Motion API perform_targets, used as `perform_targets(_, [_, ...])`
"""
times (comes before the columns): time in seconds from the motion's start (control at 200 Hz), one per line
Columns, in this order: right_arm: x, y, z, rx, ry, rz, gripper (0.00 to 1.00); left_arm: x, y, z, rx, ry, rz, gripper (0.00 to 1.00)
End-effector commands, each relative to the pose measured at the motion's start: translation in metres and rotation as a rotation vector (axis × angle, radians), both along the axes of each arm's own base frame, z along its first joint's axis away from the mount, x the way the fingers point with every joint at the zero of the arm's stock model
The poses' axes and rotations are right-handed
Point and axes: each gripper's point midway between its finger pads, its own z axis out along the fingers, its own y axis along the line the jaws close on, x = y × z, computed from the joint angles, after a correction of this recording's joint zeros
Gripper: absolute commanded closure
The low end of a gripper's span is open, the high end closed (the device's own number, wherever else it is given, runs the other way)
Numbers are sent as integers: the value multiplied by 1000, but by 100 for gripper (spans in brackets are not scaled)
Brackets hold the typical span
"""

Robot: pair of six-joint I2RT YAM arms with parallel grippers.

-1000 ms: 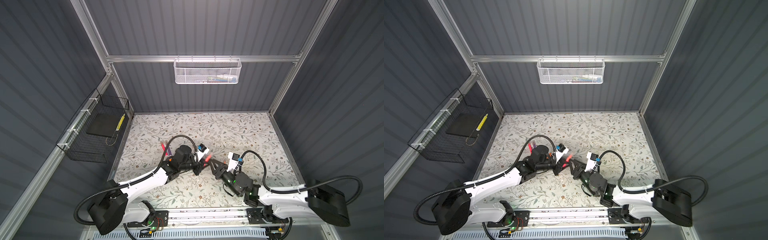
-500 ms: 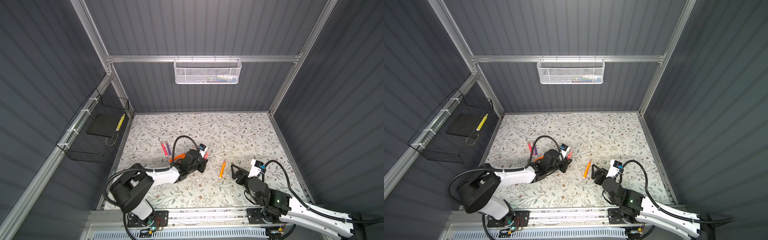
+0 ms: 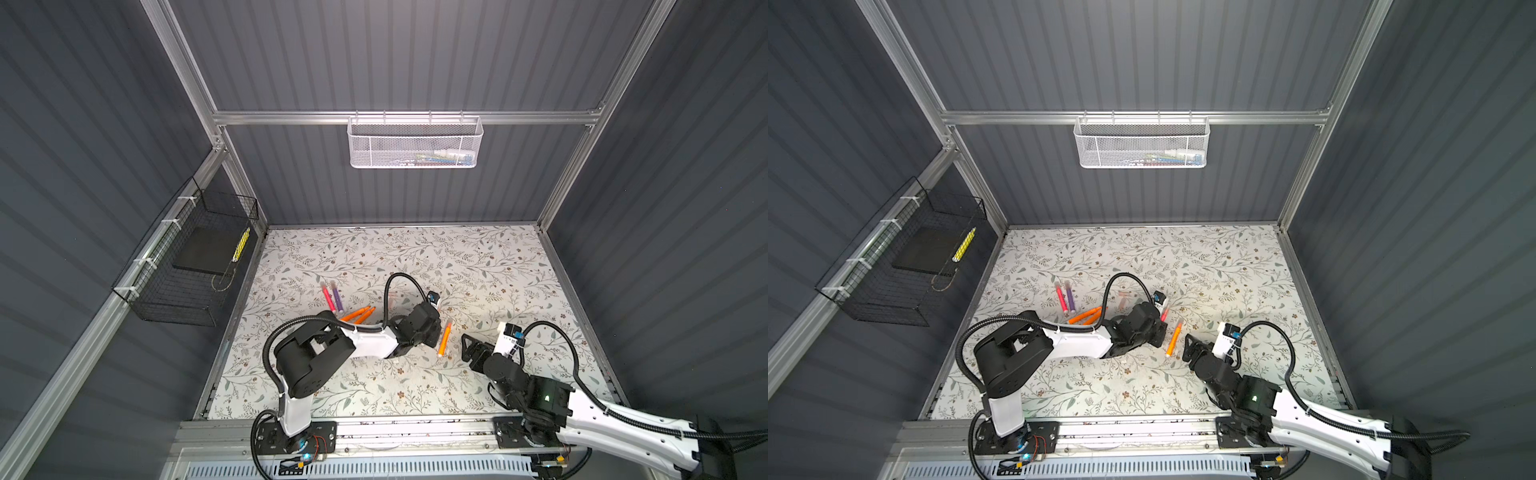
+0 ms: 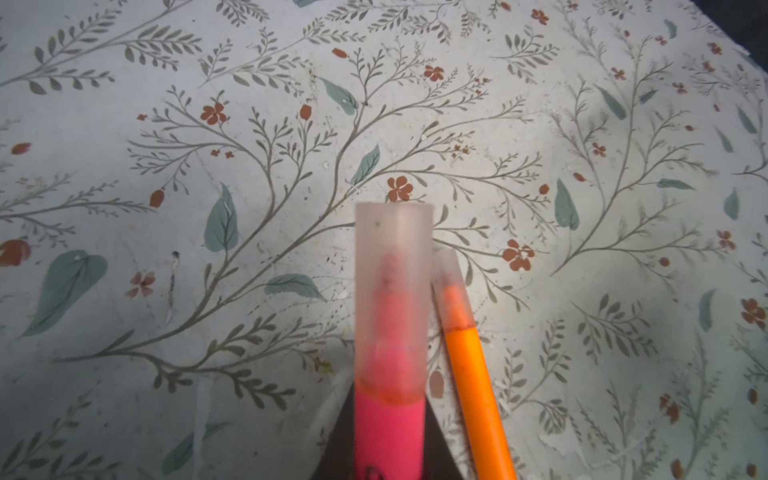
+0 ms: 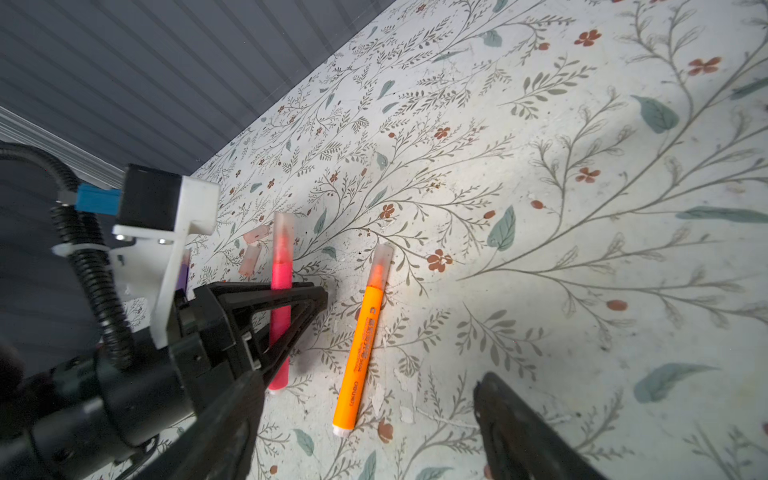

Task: Insert the pens into the pen caps
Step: 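Move the left gripper over the orange marker while the right gripper withdraws, then lower the capped pink marker beside the capped orange marker and open the left gripper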

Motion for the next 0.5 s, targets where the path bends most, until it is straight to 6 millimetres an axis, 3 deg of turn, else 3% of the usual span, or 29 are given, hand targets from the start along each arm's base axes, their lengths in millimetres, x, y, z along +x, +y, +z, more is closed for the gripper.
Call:
perform_targets(0.0, [1,-2,3,7,-7,-10,18,2,2,-13,42,27,32,100])
perform_targets(0.26, [2,-5,2,16,-6,-19,16,2,-7,-23,41,54,16,75])
perform_targets(0.495, [2,-6,2,21,-5,-18,16,5,-6,-2,34,14,13,41])
